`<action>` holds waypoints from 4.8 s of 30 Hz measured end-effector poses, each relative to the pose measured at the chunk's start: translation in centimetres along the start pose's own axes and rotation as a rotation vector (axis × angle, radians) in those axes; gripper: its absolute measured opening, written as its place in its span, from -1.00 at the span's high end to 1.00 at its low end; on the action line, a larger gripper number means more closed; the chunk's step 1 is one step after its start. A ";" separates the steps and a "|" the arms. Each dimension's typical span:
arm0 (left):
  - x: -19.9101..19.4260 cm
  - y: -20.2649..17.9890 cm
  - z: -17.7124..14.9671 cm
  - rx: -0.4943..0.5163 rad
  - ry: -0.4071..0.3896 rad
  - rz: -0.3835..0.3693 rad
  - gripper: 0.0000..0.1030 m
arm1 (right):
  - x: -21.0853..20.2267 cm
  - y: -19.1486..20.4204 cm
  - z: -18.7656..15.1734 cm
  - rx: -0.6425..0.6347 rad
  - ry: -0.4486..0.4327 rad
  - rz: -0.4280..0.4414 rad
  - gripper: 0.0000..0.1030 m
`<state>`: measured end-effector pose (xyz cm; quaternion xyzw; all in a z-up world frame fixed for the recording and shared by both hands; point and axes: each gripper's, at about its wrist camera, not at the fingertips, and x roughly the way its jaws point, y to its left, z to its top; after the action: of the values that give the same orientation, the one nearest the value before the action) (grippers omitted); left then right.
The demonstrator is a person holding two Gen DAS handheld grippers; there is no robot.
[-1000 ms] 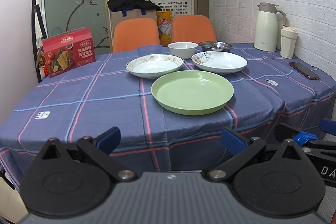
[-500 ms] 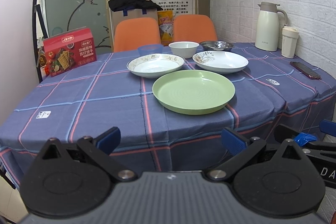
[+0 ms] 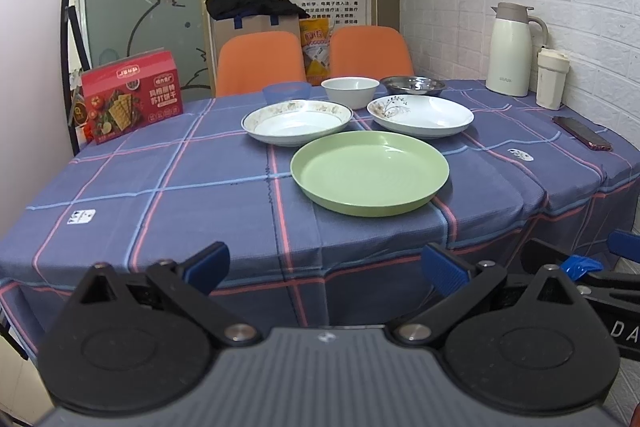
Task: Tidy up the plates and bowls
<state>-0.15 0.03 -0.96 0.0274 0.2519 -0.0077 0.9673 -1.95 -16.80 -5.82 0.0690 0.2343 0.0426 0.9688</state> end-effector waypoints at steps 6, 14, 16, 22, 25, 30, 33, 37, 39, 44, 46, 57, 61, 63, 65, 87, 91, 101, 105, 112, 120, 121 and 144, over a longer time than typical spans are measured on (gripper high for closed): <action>3.0 1.1 2.4 -0.032 0.023 -0.078 -0.97 | 2.2 0.3 -0.1 -0.060 -0.001 -0.015 -0.72; 10.6 4.8 4.5 -0.116 0.176 -0.060 -0.97 | 9.4 -0.8 2.0 -0.004 0.199 0.012 -0.72; 12.0 5.7 5.2 -0.138 0.191 -0.071 -0.97 | 10.9 -0.5 4.2 -0.054 0.153 0.007 -0.72; 17.0 6.9 7.1 -0.184 0.252 -0.113 -0.97 | 16.6 1.0 8.5 -0.210 0.110 -0.031 -0.72; 18.8 6.9 7.7 -0.172 0.268 -0.128 -0.97 | 18.9 1.6 8.4 -0.237 0.176 -0.001 -0.72; 20.8 7.0 8.2 -0.145 0.299 -0.150 -0.96 | 20.3 1.8 7.9 -0.215 0.242 0.079 -0.72; 21.1 6.6 8.4 -0.110 0.292 -0.176 -0.92 | 20.4 1.6 7.9 -0.215 0.230 0.115 -0.75; 21.4 5.9 8.6 -0.057 0.284 -0.195 -0.70 | 19.9 1.3 7.1 -0.219 0.166 0.140 -0.76; 21.4 5.4 8.6 -0.024 0.283 -0.200 -0.60 | 20.4 1.4 7.8 -0.212 0.204 0.138 -0.75; 21.5 5.1 8.8 0.005 0.286 -0.210 -0.45 | 21.3 2.8 8.2 -0.232 0.239 0.202 -0.73; 21.4 5.0 8.9 0.005 0.290 -0.218 -0.33 | 21.3 3.0 8.0 -0.245 0.231 0.227 -0.73; 21.4 3.5 9.4 -0.022 0.316 -0.208 -0.13 | 20.7 3.7 7.0 -0.232 0.186 0.252 -0.75; 20.9 3.9 9.5 -0.043 0.347 -0.216 -0.01 | 20.0 4.4 7.4 -0.213 0.196 0.238 -0.74; 20.2 4.6 9.4 -0.065 0.347 -0.213 0.00 | 19.3 5.3 7.5 -0.229 0.179 0.241 -0.74; 19.3 5.6 9.4 -0.082 0.342 -0.201 0.00 | 18.7 6.5 7.5 -0.236 0.164 0.255 -0.74; 20.0 12.1 8.1 -0.132 0.346 -0.097 0.00 | 21.6 12.7 6.8 -0.276 0.240 0.316 -0.75; 20.5 12.3 8.3 -0.134 0.345 -0.094 -0.01 | 21.8 12.7 6.8 -0.279 0.237 0.322 -0.76; 20.2 14.1 8.7 -0.208 0.332 -0.167 -0.26 | 21.2 9.2 8.7 -0.202 0.242 0.385 -0.72; 20.1 16.5 10.4 -0.242 0.272 -0.116 -0.34 | 22.1 7.4 11.1 -0.158 0.212 0.328 -0.72; 22.9 18.1 14.3 -0.248 0.210 -0.090 -0.35 | 27.3 8.8 15.5 -0.221 0.154 0.346 -0.72; 30.5 17.8 16.6 -0.250 0.284 -0.112 -0.36 | 34.8 10.5 16.7 -0.281 0.228 0.336 -0.72; 31.0 17.9 16.7 -0.251 0.289 -0.112 -0.36 | 35.5 10.6 16.7 -0.286 0.244 0.333 -0.72; 35.0 17.7 15.9 -0.186 0.321 -0.097 -0.36 | 37.0 12.5 15.1 -0.296 0.296 0.375 -0.74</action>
<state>38.70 16.75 -3.30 -0.0735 0.4036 -0.0264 0.9116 37.14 -1.89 -7.13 -0.0380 0.3479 0.2643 0.8987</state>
